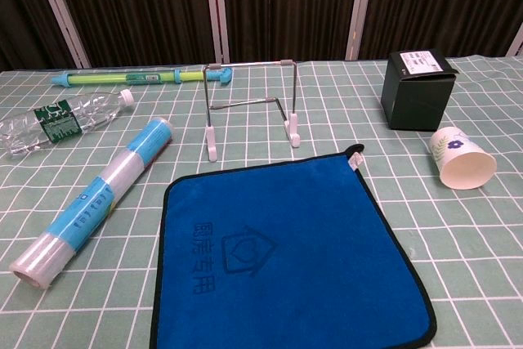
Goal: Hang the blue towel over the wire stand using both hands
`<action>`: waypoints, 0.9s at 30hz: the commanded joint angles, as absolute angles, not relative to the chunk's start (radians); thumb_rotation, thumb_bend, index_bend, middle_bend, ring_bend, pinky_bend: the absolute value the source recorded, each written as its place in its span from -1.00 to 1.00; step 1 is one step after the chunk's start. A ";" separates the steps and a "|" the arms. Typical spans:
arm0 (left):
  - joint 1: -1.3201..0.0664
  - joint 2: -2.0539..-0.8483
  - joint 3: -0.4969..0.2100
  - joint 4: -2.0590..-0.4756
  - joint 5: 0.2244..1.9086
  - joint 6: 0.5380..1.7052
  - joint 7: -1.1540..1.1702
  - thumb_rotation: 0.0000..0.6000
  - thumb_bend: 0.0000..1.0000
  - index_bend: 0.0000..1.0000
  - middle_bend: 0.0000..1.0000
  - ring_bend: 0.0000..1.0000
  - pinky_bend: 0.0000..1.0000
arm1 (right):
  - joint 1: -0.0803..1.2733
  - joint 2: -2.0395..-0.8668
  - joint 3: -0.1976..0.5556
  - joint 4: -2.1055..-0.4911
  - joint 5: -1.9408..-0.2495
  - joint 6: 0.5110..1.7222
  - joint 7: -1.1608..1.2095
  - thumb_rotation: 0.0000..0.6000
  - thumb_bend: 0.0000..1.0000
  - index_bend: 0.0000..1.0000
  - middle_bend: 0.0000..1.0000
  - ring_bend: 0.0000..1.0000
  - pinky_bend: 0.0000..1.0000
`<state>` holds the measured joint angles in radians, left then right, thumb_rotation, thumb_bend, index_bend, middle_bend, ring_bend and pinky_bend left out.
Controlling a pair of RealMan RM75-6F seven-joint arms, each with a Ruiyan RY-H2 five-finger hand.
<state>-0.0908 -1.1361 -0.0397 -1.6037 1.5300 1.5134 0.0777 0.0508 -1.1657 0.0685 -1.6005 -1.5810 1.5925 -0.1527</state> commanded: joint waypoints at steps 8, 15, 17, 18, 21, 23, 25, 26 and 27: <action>-0.094 -1.135 -0.042 -1.610 1.519 1.504 0.085 1.00 -1.00 -1.00 -1.00 -1.00 -1.00 | 0.078 -1.160 0.056 -1.612 -1.591 1.534 -0.114 1.00 -1.00 -1.00 -1.00 -1.00 -1.00; -0.090 -1.108 -0.036 -1.673 1.466 1.467 0.135 1.00 -1.00 -1.00 -1.00 -1.00 -1.00 | 0.264 -1.217 0.041 -1.548 -1.759 1.358 0.017 1.00 -1.00 -1.00 -1.00 -1.00 -1.00; -0.089 -1.114 -0.042 -1.676 1.455 1.470 0.152 1.00 -1.00 -1.00 -1.00 -1.00 -1.00 | 0.317 -1.236 0.042 -1.502 -1.789 1.313 0.060 1.00 -1.00 -1.00 -1.00 -1.00 -1.00; -0.089 -1.118 -0.045 -1.672 1.450 1.473 0.158 1.00 -1.00 -1.00 -1.00 -1.00 -1.00 | 0.342 -1.246 0.040 -1.481 -1.807 1.292 0.064 1.00 -1.00 -1.00 -1.00 -1.00 -1.00; -0.087 -1.129 -0.050 -1.660 1.436 1.476 0.166 1.00 -1.00 -1.00 -1.00 -1.00 -1.00 | 0.423 -1.289 0.034 -1.408 -1.858 1.223 0.077 1.00 -1.00 -1.00 -1.00 -1.00 -1.00; -0.086 -1.133 -0.052 -1.657 1.434 1.478 0.172 1.00 -1.00 -1.00 -1.00 -1.00 -1.00 | 0.459 -1.313 0.029 -1.368 -1.881 1.202 0.100 1.00 -1.00 -0.98 -1.00 -1.00 -1.00; -0.082 -1.140 -0.049 -1.652 1.438 1.488 0.196 1.00 -1.00 -1.00 -1.00 -1.00 -1.00 | 0.514 -1.351 0.015 -1.300 -1.920 1.172 0.129 1.00 -1.00 -0.95 -1.00 -1.00 -1.00; -0.081 -1.144 -0.048 -1.652 1.438 1.490 0.204 1.00 -1.00 -1.00 -1.00 -1.00 -1.00 | 0.532 -1.364 0.011 -1.277 -1.931 1.165 0.137 1.00 -1.00 -0.95 -1.00 -1.00 -1.00; -0.080 -1.148 -0.048 -1.653 1.438 1.491 0.211 1.00 -1.00 -1.00 -1.00 -1.00 -1.00 | 0.552 -1.381 0.006 -1.249 -1.943 1.159 0.145 1.00 -1.00 -0.93 -1.00 -1.00 -1.00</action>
<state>-0.0825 -1.1417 -0.0491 -1.6536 1.4369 1.4870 0.2016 0.4934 -1.3313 0.0231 -1.3155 -1.8961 1.1969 0.1081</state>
